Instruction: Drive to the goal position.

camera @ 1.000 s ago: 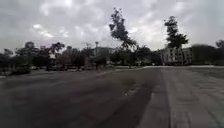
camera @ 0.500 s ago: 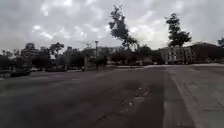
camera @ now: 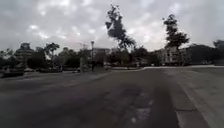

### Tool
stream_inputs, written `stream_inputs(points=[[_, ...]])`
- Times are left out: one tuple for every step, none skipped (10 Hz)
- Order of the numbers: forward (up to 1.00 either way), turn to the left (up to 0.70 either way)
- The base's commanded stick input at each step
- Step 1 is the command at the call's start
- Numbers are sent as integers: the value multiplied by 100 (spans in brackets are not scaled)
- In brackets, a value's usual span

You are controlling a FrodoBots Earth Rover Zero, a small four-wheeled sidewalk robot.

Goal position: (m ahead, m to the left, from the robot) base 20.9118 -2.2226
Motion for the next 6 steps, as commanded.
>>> stream_inputs(points=[[100, 0], [100, 0], [100, 0], [100, 0], [100, 0], [100, 0]])
